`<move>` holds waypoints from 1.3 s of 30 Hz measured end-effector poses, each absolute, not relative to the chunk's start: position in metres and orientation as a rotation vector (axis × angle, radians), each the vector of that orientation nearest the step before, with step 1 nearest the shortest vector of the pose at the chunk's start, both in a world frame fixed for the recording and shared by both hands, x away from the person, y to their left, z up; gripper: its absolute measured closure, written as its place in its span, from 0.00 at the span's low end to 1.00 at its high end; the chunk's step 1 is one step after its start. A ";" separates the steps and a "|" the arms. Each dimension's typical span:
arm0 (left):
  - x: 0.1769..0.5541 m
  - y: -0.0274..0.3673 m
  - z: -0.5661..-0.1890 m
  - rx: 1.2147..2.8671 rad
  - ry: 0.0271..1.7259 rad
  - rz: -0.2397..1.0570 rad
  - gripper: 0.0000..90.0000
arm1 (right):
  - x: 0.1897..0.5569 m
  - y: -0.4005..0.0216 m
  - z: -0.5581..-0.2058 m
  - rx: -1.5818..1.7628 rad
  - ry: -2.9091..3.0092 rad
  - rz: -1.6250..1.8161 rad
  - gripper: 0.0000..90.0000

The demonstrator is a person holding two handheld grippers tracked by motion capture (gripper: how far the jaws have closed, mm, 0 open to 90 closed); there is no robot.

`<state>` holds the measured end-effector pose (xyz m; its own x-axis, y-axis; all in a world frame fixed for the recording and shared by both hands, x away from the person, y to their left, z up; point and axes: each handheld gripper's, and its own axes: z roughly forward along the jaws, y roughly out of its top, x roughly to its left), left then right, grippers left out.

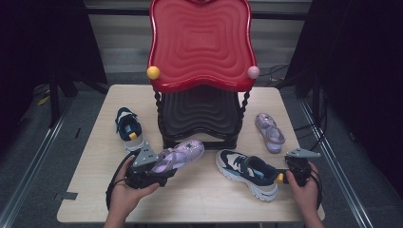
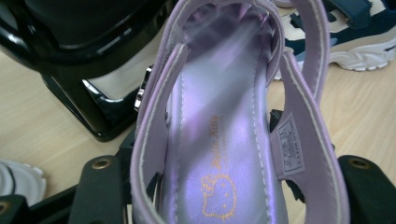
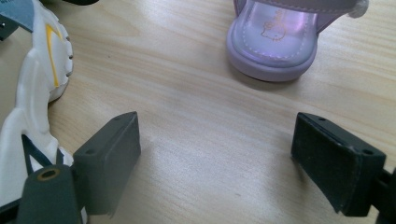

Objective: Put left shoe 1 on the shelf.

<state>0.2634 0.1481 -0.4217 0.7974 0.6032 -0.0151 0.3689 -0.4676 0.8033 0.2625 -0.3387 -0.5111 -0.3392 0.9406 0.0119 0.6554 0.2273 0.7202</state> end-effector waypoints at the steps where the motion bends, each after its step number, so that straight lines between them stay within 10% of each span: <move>1: 0.264 0.147 -0.420 2.109 0.720 0.343 0.42 | 0.262 -0.339 -0.511 1.468 2.078 0.894 0.17; 39: 0.308 0.097 -0.398 2.010 0.950 0.525 0.42 | 0.262 -0.339 -0.511 1.468 2.079 0.894 0.17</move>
<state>0.3077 0.0965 -0.3977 0.6267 0.7790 0.0203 0.4316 -0.3687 0.8233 0.2624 -0.3387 -0.5111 -0.3393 0.9406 0.0117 0.6554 0.2275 0.7202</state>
